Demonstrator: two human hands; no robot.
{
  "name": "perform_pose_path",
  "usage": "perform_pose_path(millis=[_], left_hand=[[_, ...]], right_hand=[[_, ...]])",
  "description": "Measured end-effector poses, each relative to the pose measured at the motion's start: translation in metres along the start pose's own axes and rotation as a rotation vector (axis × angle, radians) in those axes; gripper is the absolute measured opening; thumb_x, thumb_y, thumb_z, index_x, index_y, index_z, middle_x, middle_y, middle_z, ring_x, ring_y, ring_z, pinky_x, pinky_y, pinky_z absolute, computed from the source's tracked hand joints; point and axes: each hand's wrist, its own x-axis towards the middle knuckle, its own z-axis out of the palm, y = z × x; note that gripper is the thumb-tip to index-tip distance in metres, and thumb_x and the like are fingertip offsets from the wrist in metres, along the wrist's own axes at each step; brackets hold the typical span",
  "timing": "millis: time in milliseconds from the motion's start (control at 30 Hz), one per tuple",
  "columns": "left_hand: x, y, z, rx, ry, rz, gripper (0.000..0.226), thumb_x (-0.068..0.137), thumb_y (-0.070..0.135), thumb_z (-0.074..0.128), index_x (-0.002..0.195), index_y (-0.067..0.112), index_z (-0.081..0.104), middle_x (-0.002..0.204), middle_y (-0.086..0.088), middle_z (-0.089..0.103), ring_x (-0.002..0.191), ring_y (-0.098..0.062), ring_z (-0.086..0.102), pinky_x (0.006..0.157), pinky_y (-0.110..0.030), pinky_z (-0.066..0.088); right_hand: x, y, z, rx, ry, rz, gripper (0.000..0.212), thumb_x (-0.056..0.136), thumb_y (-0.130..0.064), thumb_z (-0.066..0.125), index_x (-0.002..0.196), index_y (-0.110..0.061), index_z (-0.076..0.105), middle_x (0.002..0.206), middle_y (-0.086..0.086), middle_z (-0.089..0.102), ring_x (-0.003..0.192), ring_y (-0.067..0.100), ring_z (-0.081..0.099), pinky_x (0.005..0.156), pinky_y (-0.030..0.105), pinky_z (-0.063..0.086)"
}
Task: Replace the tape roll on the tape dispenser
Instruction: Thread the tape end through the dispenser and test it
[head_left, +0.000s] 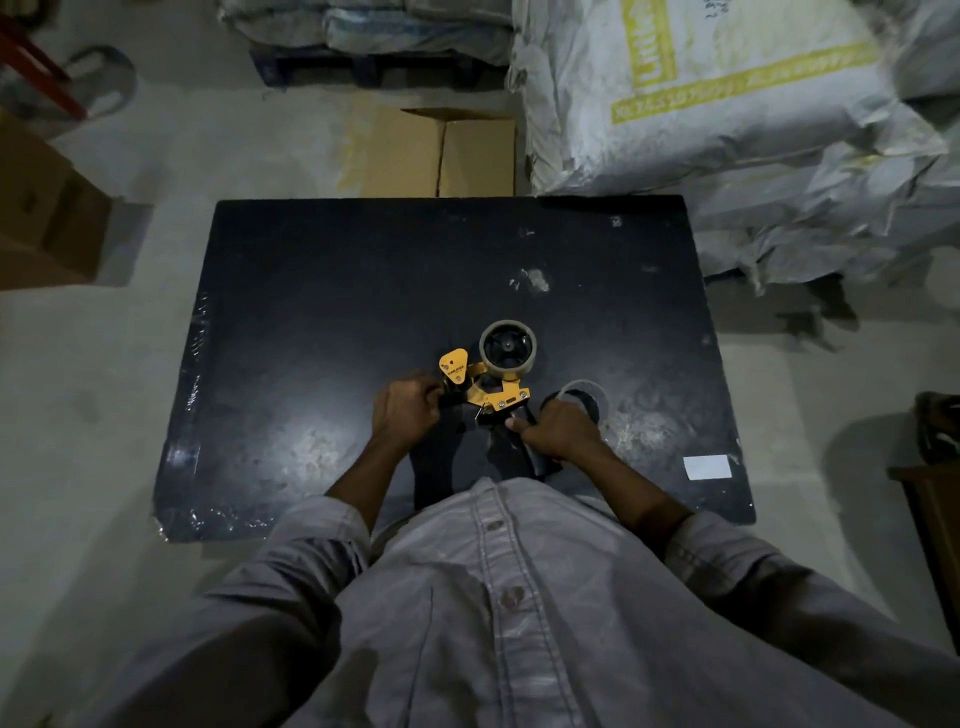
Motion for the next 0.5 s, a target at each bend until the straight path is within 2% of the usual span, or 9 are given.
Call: perform_pose_path(millis=[67,100,133,167,233,300,367,433,500], left_hand=[[0.000,-0.006,-0.001,-0.040,-0.013,0.066,0.012,0.099,0.019,0.074,0.106,0.023,0.084,0.109,0.002,0.080,0.092,-0.029,0.075,0.071,-0.036,0.059],[0.000,-0.010,-0.002,-0.041,-0.015,0.097,0.012,0.099,0.018,0.075,0.106,0.022,0.084,0.112,0.003,0.080,0.094,-0.029,0.076,0.072,-0.037,0.061],[-0.002,-0.013,-0.003,-0.038,-0.005,0.125,0.013,0.098,0.018,0.076,0.106,0.023,0.084,0.116,0.004,0.081,0.098,-0.028,0.077,0.074,-0.036,0.062],[-0.003,-0.016,-0.003,-0.034,0.011,0.147,0.014,0.096,0.019,0.077,0.106,0.024,0.085,0.120,0.005,0.082,0.100,-0.027,0.078,0.075,-0.035,0.062],[-0.007,-0.015,-0.005,-0.042,0.031,0.175,0.014,0.094,0.018,0.080,0.103,0.025,0.088,0.126,0.008,0.081,0.101,-0.024,0.079,0.077,-0.031,0.061],[-0.009,-0.013,-0.008,-0.070,0.025,0.186,0.014,0.092,0.016,0.081,0.101,0.024,0.089,0.128,0.009,0.081,0.102,-0.023,0.079,0.077,-0.029,0.059],[-0.009,-0.012,-0.011,-0.077,0.009,0.193,0.014,0.091,0.014,0.082,0.099,0.023,0.090,0.128,0.007,0.082,0.105,-0.025,0.078,0.077,-0.031,0.060],[-0.010,-0.013,-0.012,-0.063,-0.018,0.171,0.012,0.092,0.017,0.083,0.099,0.023,0.090,0.129,0.003,0.081,0.111,-0.027,0.076,0.079,-0.035,0.061],[-0.012,-0.017,-0.010,-0.071,-0.018,0.130,0.010,0.093,0.022,0.084,0.101,0.022,0.090,0.130,-0.003,0.080,0.118,-0.028,0.072,0.086,-0.039,0.063]], right_hand=[[-0.002,-0.003,-0.002,-0.031,0.040,-0.018,0.065,0.103,-0.076,0.065,0.093,-0.012,0.061,0.094,0.009,0.068,0.103,0.033,0.073,0.079,0.040,0.055],[-0.003,-0.005,-0.003,-0.035,0.086,-0.052,0.058,0.104,-0.069,0.069,0.103,-0.011,0.065,0.102,0.012,0.072,0.107,0.035,0.074,0.080,0.040,0.055],[-0.001,-0.007,0.000,-0.009,0.135,-0.095,0.054,0.104,-0.059,0.075,0.122,-0.009,0.064,0.113,0.017,0.076,0.111,0.040,0.075,0.081,0.042,0.057],[-0.001,-0.010,0.002,0.041,0.177,-0.138,0.061,0.102,-0.048,0.080,0.139,-0.007,0.055,0.122,0.022,0.076,0.113,0.044,0.075,0.082,0.045,0.058],[-0.004,-0.015,0.009,0.187,0.186,-0.198,0.083,0.094,-0.035,0.084,0.152,-0.009,0.031,0.138,0.027,0.066,0.118,0.049,0.073,0.086,0.049,0.061],[-0.010,-0.020,0.022,0.336,0.180,-0.194,0.102,0.088,-0.040,0.088,0.160,-0.018,0.021,0.154,0.025,0.051,0.136,0.049,0.063,0.101,0.057,0.060],[-0.014,-0.023,0.033,0.449,0.199,-0.137,0.112,0.087,-0.051,0.093,0.167,-0.020,0.020,0.161,0.024,0.044,0.147,0.047,0.052,0.108,0.060,0.057],[-0.020,-0.026,0.035,0.462,0.233,-0.125,0.115,0.089,-0.062,0.092,0.169,-0.019,0.022,0.164,0.021,0.046,0.148,0.047,0.054,0.107,0.057,0.058],[-0.023,-0.029,0.032,0.463,0.226,-0.141,0.109,0.089,-0.070,0.087,0.164,-0.020,0.025,0.159,0.016,0.059,0.139,0.045,0.065,0.099,0.051,0.061]])
